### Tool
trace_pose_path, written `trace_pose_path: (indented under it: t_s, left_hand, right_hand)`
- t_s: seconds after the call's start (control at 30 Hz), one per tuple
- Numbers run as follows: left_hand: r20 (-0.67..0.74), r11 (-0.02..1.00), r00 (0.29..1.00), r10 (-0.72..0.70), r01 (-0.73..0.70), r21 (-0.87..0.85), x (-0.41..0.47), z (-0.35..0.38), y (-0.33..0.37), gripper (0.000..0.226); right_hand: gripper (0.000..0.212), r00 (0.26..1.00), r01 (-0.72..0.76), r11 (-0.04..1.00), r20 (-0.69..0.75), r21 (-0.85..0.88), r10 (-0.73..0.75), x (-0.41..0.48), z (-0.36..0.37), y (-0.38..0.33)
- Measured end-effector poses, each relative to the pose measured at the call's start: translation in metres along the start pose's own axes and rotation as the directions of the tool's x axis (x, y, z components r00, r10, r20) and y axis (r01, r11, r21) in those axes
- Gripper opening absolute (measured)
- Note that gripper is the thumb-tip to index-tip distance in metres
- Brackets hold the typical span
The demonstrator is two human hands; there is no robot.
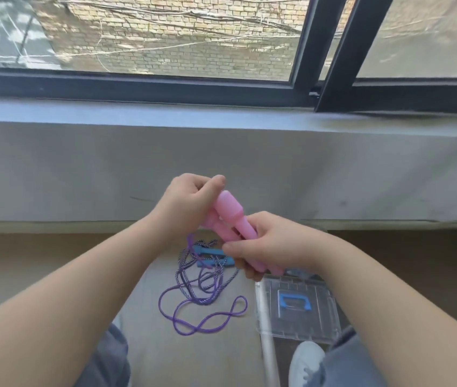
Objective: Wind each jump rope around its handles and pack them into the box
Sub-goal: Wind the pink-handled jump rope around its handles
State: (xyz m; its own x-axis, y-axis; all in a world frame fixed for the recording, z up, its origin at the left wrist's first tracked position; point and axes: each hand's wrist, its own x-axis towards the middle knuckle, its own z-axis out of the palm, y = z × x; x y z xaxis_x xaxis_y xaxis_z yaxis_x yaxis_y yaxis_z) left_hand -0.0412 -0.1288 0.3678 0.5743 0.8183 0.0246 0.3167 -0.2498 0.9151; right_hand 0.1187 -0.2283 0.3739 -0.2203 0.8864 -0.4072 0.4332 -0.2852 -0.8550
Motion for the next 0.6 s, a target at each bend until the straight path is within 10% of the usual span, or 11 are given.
trace_pose_path:
  t_s: [0.3,0.47,0.6]
  left_hand:
    - [-0.176,0.994,0.980,-0.093,0.102,0.045,0.019,0.010,-0.019,0.057]
    - [-0.213,0.966,0.964,-0.160,0.109,-0.236,0.039,-0.003,-0.017,0.050]
    - [-0.357,1.000,0.934,0.021,-0.025,-0.005,0.036,0.008,-0.030,0.044]
  right_hand:
    - [0.014,0.999,0.010,1.000,-0.037,-0.020,-0.011,0.010,-0.005,0.019]
    - [0.014,0.998,0.029,0.973,-0.063,0.228,-0.015,0.020,-0.014,0.016]
    - [0.006,0.986,0.066,0.919,-0.169,0.389,0.000,0.030,-0.014,0.013]
